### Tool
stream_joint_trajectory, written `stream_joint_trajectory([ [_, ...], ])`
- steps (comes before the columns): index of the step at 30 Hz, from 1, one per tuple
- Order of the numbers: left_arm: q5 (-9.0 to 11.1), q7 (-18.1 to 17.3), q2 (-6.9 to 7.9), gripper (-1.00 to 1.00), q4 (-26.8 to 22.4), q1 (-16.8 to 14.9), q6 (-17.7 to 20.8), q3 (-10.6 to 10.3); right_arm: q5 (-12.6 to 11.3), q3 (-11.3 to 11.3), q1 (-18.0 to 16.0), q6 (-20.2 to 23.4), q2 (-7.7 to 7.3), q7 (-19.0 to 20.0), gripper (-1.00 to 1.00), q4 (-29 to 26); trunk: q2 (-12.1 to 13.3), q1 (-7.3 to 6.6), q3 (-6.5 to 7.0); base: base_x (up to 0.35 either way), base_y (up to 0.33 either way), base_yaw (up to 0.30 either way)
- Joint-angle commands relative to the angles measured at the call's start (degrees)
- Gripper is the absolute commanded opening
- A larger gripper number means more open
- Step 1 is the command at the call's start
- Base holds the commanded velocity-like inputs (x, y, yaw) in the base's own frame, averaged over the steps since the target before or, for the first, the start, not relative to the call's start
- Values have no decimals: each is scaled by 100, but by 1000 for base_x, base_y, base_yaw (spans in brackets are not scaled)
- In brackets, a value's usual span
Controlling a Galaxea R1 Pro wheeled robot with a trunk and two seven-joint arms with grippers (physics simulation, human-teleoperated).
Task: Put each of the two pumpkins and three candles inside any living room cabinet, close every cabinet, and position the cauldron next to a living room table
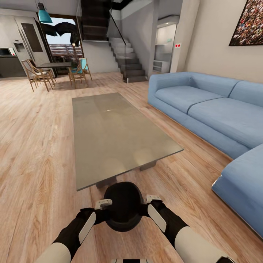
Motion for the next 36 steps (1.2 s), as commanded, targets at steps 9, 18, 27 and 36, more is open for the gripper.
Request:
stream_joint_trajectory([
  [9, 59, 46, 3, 100, -11, -4, 22, -18, -60, 31, -4, 8, -11, -54, 100, -8, -2, -1, -5, 0, 0, 0],
  [18, 76, 60, 3, 100, -14, -4, 22, -19, -60, 31, -4, 8, -12, -54, 100, 0, -2, -1, -5, 0, 0, 0],
  [27, 110, 131, 3, 100, -21, -4, 65, -5, -60, 31, -4, 8, -11, -54, 100, 1, 2, -9, 62, 0, 0, 0],
  [36, 111, 87, 3, 100, -37, -4, 91, 2, -60, 31, -4, 8, -12, -54, 100, 1, 14, -32, 261, -37, 13, 0],
])
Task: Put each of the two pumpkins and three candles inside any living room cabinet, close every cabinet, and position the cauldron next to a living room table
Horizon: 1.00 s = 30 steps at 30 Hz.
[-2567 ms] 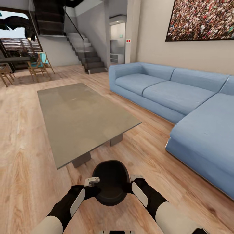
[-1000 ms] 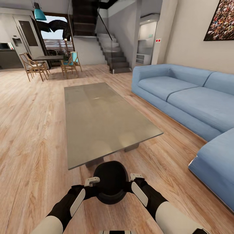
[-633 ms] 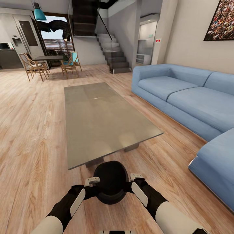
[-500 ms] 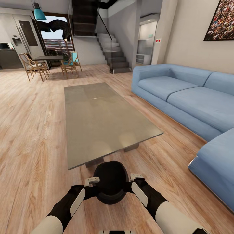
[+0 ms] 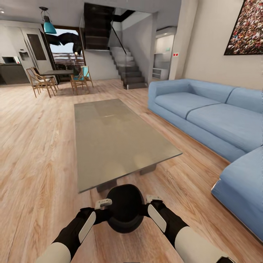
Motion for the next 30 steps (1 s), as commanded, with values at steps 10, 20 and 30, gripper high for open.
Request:
stream_joint_trajectory([
  [10, 59, 43, 3, 100, -9, -2, 27, -9, -61, 31, -4, 9, -5, -45, 100, -9, 11, -29, 217, -63, 23, 0],
  [20, 59, 33, 3, 100, -9, -2, 37, -9, -66, 31, -4, 16, 3, -18, 100, -32, 25, -55, 439, 0, 0, 0],
  [30, 60, 24, 3, 100, 3, -2, 38, -9, -70, 31, -4, 9, -5, -3, 100, -27, 236, -179, 639, -133, 67, 0],
])
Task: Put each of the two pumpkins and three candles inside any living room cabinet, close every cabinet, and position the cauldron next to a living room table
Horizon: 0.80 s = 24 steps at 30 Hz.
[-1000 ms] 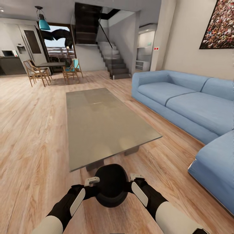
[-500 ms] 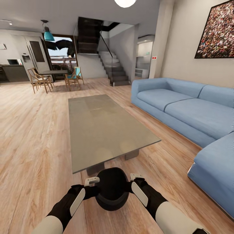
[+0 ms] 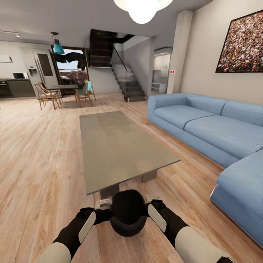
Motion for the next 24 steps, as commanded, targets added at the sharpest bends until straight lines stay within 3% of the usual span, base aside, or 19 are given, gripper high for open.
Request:
stream_joint_trajectory([
  [1, 59, 45, 3, 100, -10, -2, 21, -17, -61, 31, -4, 9, -4, -57, 100, -9, 39, -25, 13, -121, 63, 0],
  [24, 78, 63, 3, 100, -10, -2, 21, -7, -67, 27, -4, 48, -4, -110, 100, 11, 961, -530, 426, -61, 33, 0],
])
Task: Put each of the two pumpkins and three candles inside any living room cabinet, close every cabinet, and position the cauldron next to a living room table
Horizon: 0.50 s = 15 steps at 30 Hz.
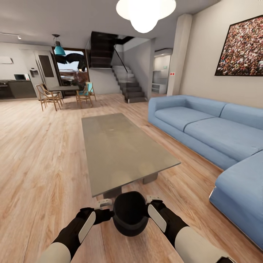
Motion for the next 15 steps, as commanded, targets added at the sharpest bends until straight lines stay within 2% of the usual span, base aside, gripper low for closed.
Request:
stream_joint_trajectory([
  [1, 60, 55, 3, 100, -3, -2, 21, -17, -63, 30, -5, 17, -4, -61, 100, -9, 39, -24, 13, -2, 2, 0],
  [9, 64, 93, 13, 100, 13, -2, 35, -25, -109, 6, -5, 156, -13, -133, 100, -9, 360, -199, 156, 0, 0, 0],
  [15, 39, 107, 30, 100, 238, -3, 39, -31, -120, -13, -5, 264, -59, -305, 100, -24, 601, -331, 264, 0, 0, 0],
])
